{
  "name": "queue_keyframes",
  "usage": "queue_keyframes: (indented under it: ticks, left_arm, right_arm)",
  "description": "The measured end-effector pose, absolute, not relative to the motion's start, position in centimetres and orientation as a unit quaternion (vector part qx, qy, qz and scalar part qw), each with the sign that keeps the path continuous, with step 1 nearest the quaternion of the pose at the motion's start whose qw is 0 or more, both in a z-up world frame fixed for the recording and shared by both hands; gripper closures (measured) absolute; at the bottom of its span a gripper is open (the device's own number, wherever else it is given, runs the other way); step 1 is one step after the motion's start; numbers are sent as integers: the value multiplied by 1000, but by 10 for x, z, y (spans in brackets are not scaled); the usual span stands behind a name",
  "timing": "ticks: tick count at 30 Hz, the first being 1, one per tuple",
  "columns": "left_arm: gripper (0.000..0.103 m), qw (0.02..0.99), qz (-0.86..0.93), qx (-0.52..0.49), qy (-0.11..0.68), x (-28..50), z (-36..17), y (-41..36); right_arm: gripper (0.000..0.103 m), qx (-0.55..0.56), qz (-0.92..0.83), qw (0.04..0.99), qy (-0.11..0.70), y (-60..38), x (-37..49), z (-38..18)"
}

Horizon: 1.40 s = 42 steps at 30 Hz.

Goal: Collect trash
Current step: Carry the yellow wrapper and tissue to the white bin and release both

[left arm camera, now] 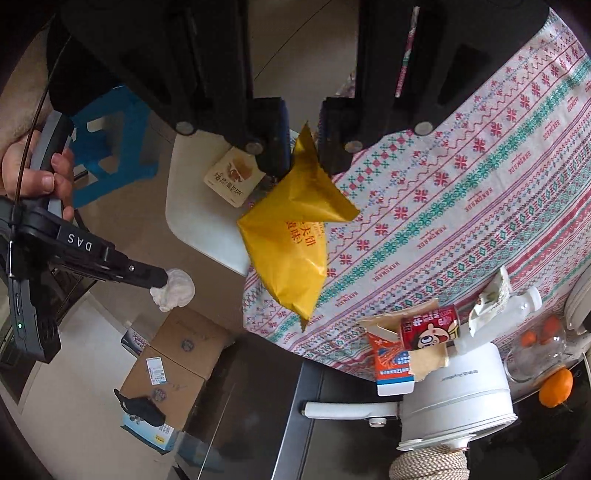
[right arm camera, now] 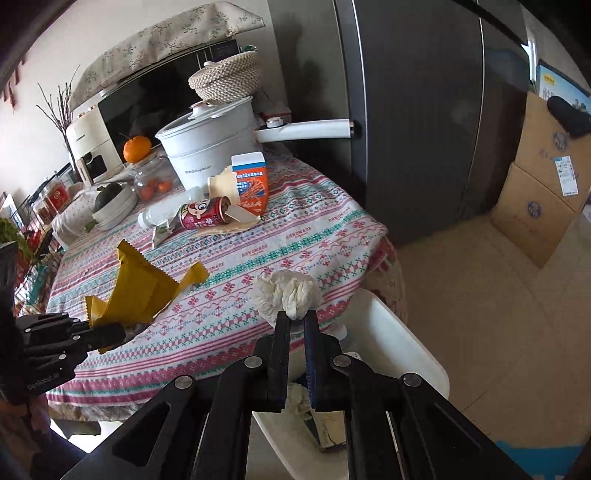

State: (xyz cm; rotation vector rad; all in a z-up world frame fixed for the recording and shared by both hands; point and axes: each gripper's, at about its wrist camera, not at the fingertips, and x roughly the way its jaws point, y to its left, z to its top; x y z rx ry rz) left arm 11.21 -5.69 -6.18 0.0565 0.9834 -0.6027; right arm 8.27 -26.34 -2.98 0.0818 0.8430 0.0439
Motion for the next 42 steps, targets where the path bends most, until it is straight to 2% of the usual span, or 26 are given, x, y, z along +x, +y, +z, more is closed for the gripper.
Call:
queue_keyframes:
  ticks: [13,23,26,31,35,38,40,42]
  left_arm:
    - [89,783,-310,103,530,100,-125,-147]
    - [87,778,-294,124,541,104,-147,-163]
    - [83,781,-291,127,538,104,-148,-164]
    - [56,787,-286,126,532,105,-141,-160]
    - [43,797,-286,115,519,106,-126,-150]
    - [31,809,-275,105,509,108,-114,-136]
    - [18,823,-253,104,497,110,-105,-125]
    - [12,840,-225,110,482,108,-98,-114]
  right_arm:
    - [95,73,-41,876,475,-318,63,-62]
    - [95,83,-40,865,493,-327,62,-71]
    - [95,84,-41,863,497,-330,62,-73]
    - [95,89,-44,859,503,-333,63,-76]
    - [95,91,-44,857,506,-335,63,-77]
    - [95,91,-42,853,512,-334,65,-80]
    - [95,90,-40,850,517,-332,66,-83]
    - [94,91,-35,846,524,-329,68,-86]
